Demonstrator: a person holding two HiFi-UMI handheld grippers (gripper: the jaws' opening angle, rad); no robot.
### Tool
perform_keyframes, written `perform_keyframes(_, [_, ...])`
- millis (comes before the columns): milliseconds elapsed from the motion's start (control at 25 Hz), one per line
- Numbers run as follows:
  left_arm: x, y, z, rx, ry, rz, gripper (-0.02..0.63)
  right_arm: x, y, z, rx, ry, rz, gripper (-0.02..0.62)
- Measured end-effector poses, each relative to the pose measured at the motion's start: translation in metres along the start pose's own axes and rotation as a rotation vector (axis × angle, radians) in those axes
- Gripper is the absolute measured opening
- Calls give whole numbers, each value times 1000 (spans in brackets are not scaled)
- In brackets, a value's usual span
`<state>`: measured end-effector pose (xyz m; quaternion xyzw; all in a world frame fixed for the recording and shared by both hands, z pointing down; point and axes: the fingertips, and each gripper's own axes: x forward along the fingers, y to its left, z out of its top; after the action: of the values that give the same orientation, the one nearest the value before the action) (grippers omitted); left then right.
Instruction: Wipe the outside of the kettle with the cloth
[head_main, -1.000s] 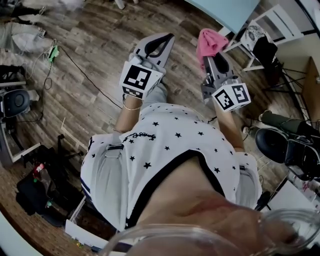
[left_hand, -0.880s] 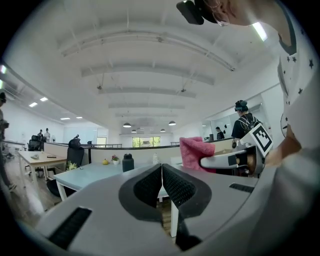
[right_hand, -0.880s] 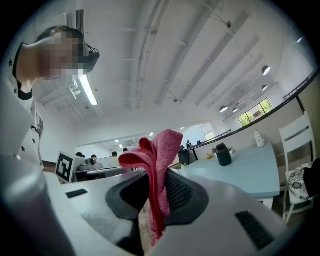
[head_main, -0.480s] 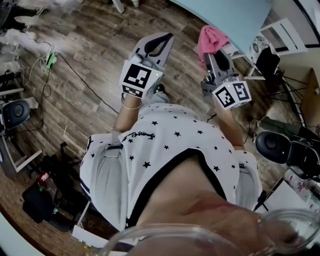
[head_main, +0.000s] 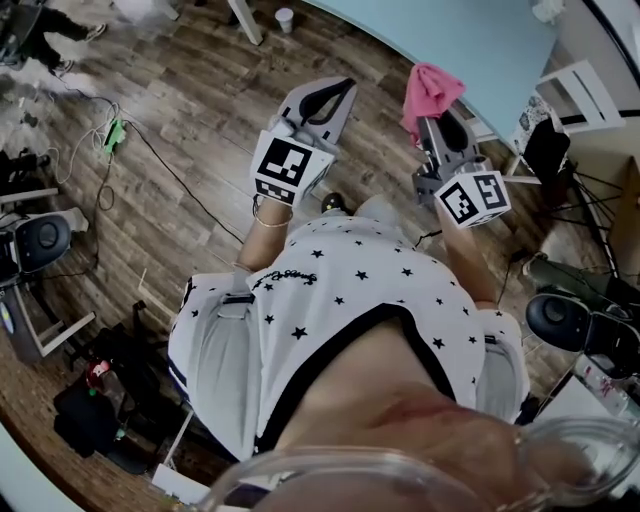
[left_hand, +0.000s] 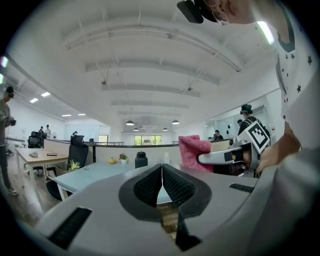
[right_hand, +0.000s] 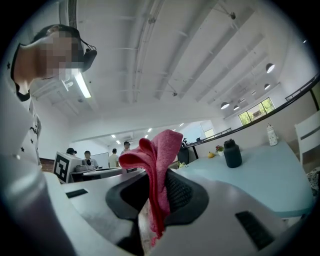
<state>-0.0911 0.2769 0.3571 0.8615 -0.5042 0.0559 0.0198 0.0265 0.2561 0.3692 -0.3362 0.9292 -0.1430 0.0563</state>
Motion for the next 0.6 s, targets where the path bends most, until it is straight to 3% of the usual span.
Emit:
perform_keyframes(320, [27, 35, -12, 0, 28, 70, 29, 46, -36, -11, 31, 31, 62, 69])
perform_keyframes(600, [83, 80, -4, 6, 32, 131, 29, 99, -88, 11, 36, 2, 109, 71])
